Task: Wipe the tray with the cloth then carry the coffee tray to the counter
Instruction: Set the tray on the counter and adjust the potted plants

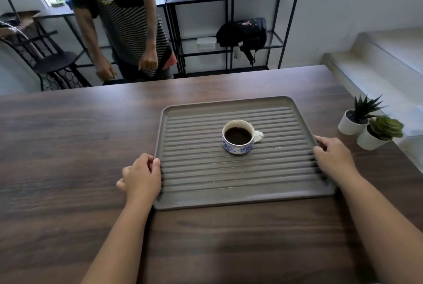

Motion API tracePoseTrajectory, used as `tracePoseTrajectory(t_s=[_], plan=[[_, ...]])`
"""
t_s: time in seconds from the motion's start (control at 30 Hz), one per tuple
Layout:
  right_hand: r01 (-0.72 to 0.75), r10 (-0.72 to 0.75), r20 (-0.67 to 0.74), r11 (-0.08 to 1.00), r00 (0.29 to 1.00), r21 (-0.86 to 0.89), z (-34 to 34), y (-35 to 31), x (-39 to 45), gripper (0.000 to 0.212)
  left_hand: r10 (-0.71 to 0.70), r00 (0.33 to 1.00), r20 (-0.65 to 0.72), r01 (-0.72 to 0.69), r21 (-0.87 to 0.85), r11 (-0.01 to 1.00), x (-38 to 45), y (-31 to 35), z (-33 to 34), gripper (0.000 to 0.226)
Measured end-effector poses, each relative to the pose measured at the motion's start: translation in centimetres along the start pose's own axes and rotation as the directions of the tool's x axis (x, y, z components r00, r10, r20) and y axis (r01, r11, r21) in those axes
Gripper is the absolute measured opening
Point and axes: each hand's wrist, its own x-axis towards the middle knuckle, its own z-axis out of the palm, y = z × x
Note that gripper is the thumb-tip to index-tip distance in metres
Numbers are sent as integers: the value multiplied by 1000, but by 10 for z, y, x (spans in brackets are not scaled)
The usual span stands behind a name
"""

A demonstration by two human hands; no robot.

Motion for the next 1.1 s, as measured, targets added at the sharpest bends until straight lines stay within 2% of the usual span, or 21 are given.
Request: tracePoseTrajectory(t_s=[0.2, 0.3, 0.37, 0.43, 0.5, 0.6, 0.7, 0.77, 0.87, 0.97, 1.1], plan=[[-1, 1, 23, 1000, 1000, 11, -3, 6, 0, 44, 8, 1000, 28, -11, 98, 995, -1, 2, 2, 21], [-10, 10, 1, 997, 1000, 75, -8, 11, -3, 47, -2, 999, -51, 6, 93, 996, -6, 10, -2, 34], [23, -14, -63, 990, 998, 141, -16, 18, -12, 43, 72, 990, -121, -71, 20, 997, -13, 27, -8, 39], [55, -24, -163, 980, 986, 192, -29, 31, -25, 38, 194, 969, -153, -210, -93, 973, -25, 60, -12, 37], [64, 16, -295, 964, 955, 257, -44, 46, -39, 32, 369, 918, -147, -393, -201, 897, -43, 103, -8, 34], [51, 164, -471, 910, 867, 410, -64, 71, -47, 25, 633, 761, -143, -632, -385, 673, -79, 176, 10, 37], [89, 271, -533, 827, 801, 555, -83, 89, -36, 32, 742, 669, -46, -635, -554, 539, -118, 241, 38, 37], [88, 270, -485, 799, 832, 595, -92, 100, -23, 38, 742, 663, 102, -529, -638, 560, -136, 278, 61, 42], [-2, 195, -269, 813, 943, 583, -97, 111, 0, 68, 674, 651, 349, -374, -625, 685, -143, 322, 102, 58], [16, 70, -145, 852, 987, 523, -96, 116, 17, 89, 646, 614, 453, -389, -538, 747, -136, 351, 142, 76], [53, -17, -72, 849, 997, 526, -91, 117, 31, 89, 641, 572, 511, -435, -473, 766, -122, 371, 168, 90]])
